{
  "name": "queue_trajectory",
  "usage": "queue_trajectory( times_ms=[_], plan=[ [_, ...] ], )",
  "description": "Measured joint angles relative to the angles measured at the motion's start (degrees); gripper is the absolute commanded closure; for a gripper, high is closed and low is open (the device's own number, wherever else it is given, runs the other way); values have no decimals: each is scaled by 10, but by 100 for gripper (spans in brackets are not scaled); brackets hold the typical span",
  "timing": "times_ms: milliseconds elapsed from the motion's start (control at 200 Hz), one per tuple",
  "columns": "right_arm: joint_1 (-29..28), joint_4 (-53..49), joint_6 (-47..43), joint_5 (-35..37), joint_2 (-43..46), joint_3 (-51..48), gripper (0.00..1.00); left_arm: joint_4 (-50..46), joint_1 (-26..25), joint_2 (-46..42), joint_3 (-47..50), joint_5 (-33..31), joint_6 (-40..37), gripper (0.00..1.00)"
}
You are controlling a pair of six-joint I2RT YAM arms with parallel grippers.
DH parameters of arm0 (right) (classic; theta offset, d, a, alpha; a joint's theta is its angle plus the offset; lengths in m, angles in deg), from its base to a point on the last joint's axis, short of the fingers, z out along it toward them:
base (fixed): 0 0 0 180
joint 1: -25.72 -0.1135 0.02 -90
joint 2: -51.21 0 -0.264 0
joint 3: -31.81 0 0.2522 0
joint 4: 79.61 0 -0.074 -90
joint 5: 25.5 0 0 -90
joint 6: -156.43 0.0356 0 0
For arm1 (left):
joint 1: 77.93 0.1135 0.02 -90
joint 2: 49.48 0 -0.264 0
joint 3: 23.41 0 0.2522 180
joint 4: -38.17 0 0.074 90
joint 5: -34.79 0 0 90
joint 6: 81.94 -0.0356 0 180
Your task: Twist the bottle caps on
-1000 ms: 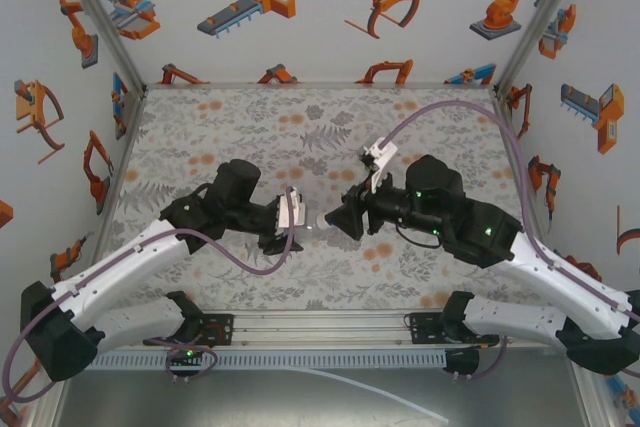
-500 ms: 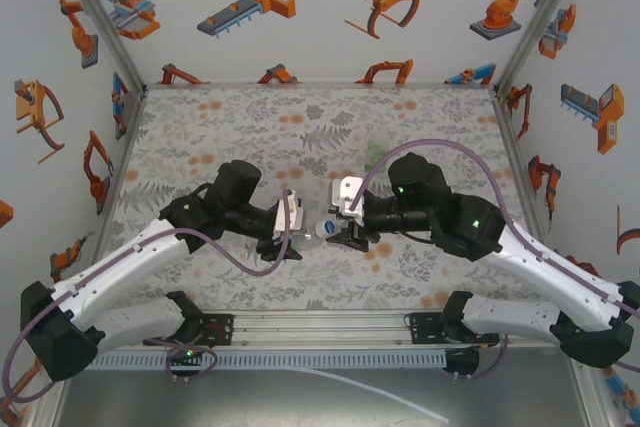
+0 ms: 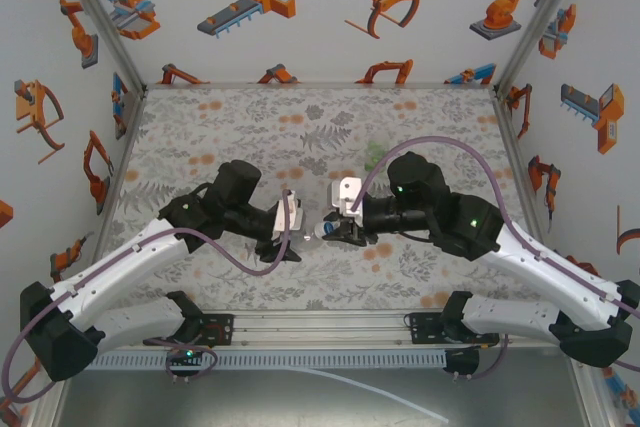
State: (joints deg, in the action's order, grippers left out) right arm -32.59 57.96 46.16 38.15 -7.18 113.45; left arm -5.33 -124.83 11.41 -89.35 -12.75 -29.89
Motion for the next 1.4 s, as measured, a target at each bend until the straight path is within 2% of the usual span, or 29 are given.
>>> queue_trajectory(
  times_ms=[130, 386, 511, 586, 686, 746, 841, 876, 916, 1127, 1402],
  plan=[
    [0, 22, 111, 42, 0, -9, 100, 1, 1, -4, 0, -17, 4, 100],
    [0, 23, 552, 214, -8, -19, 100, 47, 1, -7, 15, -84, 31, 100],
    [0, 22, 749, 277, -9, -41, 100, 51, 1, -3, 19, -113, 39, 100],
    [0, 24, 822, 297, -10, -54, 100, 50, 1, 2, 22, -127, 42, 100],
    [1, 24, 865, 311, -20, -55, 100, 50, 3, 3, 24, -141, 45, 100],
    [1, 23, 867, 315, -27, -52, 99, 49, 5, 3, 25, -144, 46, 100],
    [1, 19, 847, 316, -33, -41, 65, 50, 6, 3, 25, -146, 48, 100],
    [1, 17, 830, 315, -33, -37, 56, 54, 6, 3, 25, -145, 47, 100],
    [1, 17, 803, 313, -33, -30, 52, 60, 6, 3, 25, -141, 47, 100],
    [1, 48, 583, 267, -12, -6, 52, 66, 0, -1, 25, -103, 46, 100],
    [1, 42, 249, 75, 17, 1, 51, 51, 0, -10, 25, -48, 38, 100]
  ],
)
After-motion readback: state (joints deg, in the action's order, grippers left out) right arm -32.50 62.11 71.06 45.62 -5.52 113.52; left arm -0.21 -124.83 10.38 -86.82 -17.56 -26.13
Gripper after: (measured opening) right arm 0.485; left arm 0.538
